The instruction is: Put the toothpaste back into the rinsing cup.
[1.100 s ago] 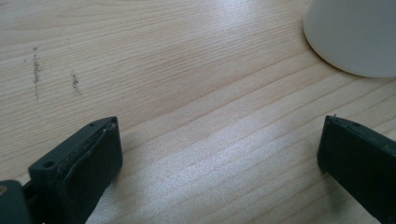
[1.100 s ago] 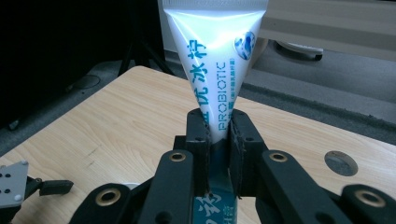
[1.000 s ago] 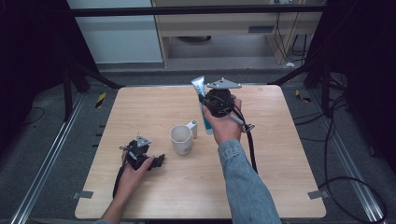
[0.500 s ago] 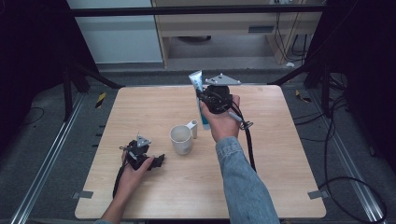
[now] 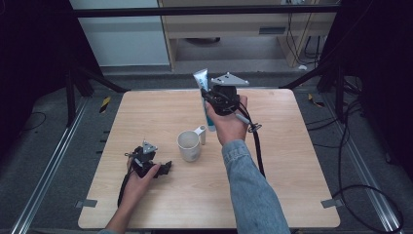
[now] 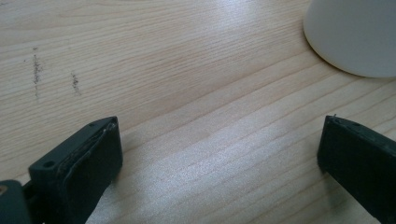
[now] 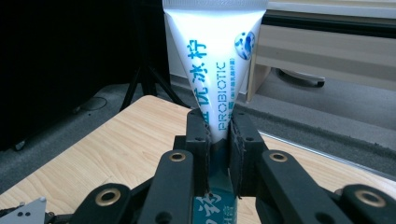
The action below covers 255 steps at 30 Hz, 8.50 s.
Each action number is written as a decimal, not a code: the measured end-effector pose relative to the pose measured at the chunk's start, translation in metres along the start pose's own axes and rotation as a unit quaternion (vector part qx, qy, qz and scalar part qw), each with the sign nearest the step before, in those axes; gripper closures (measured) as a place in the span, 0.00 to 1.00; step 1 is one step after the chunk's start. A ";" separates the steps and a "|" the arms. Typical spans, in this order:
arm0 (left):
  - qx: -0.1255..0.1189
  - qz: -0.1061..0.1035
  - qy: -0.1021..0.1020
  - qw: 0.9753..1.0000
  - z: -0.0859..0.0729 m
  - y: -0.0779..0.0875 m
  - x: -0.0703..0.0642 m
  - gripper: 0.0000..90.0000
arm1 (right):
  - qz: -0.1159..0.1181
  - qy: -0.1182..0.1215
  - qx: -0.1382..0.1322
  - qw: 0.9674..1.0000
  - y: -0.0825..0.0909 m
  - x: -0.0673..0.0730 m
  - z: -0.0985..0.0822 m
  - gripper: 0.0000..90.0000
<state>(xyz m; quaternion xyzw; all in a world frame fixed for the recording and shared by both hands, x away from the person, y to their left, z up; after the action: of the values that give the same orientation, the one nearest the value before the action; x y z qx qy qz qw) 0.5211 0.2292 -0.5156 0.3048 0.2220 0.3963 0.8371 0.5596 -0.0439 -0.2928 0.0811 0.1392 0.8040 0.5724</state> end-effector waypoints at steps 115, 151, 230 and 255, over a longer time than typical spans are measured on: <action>0.002 -0.004 -0.004 1.000 -0.001 0.002 0.001 0.00 | 0.035 -0.043 -0.022 0.998 -0.036 0.059 -0.091 0.88; 0.004 -0.004 -0.005 1.000 -0.001 0.002 0.001 0.00 | 0.030 -0.040 -0.007 0.999 -0.042 0.063 -0.113 0.88; 0.004 -0.004 -0.005 1.000 -0.001 0.002 0.001 0.00 | 0.042 -0.077 0.019 0.996 -0.048 0.053 -0.130 0.80; 0.004 -0.004 -0.005 1.000 -0.001 0.002 0.001 0.00 | 0.038 -0.077 0.027 0.996 -0.045 0.049 -0.130 0.64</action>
<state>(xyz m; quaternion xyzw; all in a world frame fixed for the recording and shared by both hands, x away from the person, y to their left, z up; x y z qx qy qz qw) 0.5204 0.2311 -0.5154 0.3090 0.2204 0.3905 0.8387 0.5460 -0.0008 -0.4319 0.1634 0.1134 0.8126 0.5478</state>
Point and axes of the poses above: each handheld gripper's, and its own axes: y roughly backward along the jaws, z roughly out of its top, x roughly to its left, the point moved 1 cm from there along -y, roughly forward along the jaws, and after that the axes turned 12 degrees about -z, right-handed, at the moved point
